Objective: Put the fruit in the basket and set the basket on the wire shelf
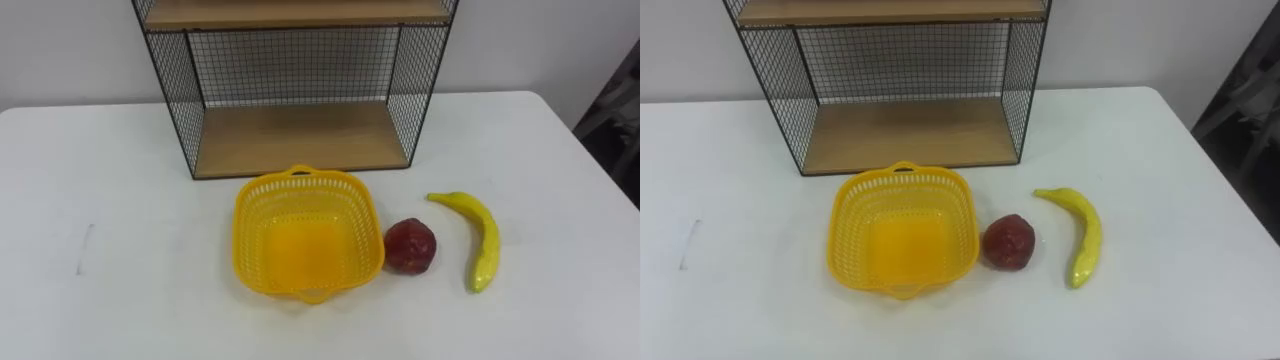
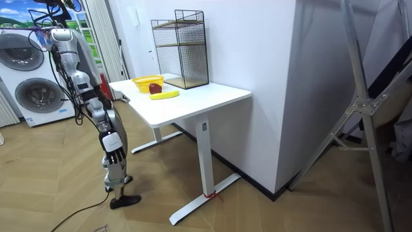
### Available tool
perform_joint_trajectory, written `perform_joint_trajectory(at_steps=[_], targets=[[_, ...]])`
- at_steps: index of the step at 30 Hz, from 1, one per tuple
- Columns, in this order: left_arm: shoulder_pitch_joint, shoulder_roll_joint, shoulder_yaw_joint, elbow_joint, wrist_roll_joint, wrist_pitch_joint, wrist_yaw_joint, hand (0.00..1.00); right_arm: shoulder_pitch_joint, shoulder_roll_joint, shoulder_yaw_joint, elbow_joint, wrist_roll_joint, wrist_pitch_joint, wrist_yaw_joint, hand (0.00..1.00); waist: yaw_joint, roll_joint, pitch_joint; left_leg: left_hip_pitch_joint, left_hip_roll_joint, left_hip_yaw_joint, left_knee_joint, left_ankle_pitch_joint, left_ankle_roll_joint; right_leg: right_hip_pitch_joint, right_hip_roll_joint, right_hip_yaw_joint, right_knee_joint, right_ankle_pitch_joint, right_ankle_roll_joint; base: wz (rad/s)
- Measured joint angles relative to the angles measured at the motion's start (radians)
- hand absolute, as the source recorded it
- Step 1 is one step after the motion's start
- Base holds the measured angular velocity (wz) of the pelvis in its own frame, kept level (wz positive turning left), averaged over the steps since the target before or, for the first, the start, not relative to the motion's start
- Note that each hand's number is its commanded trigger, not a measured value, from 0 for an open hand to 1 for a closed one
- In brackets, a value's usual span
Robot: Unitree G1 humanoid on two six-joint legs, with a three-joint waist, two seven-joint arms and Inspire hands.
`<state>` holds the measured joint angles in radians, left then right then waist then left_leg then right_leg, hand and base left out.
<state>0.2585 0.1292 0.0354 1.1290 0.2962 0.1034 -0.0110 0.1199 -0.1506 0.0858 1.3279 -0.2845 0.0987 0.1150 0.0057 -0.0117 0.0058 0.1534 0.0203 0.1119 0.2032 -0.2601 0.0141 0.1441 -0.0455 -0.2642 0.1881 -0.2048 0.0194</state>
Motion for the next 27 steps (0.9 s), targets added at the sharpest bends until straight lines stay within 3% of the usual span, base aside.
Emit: perform_joint_trajectory(at_steps=[20, 27], targets=[[0.002, 0.000, 0.003, 0.000, -0.009, 0.001, -0.001, 0.00, -0.002, -0.001, -0.010, 0.002, 0.054, 0.012, -0.041, 0.00, 0.005, -0.002, -0.0002, 0.013, 0.001, 0.013, -0.005, 0.000, 0.000, 0.004, 0.002, 0.015, 0.002, 0.000, 0.000, -0.02], [0.001, -0.005, 0.025, 0.011, -0.010, 0.011, 0.000, 0.00, 0.023, 0.000, -0.060, 0.030, 0.342, 0.035, -0.091, 0.00, -0.001, -0.002, 0.0000, 0.017, 0.000, 0.011, -0.005, 0.000, 0.000, 0.016, 0.002, 0.013, 0.001, -0.001, 0.001, 0.00]])
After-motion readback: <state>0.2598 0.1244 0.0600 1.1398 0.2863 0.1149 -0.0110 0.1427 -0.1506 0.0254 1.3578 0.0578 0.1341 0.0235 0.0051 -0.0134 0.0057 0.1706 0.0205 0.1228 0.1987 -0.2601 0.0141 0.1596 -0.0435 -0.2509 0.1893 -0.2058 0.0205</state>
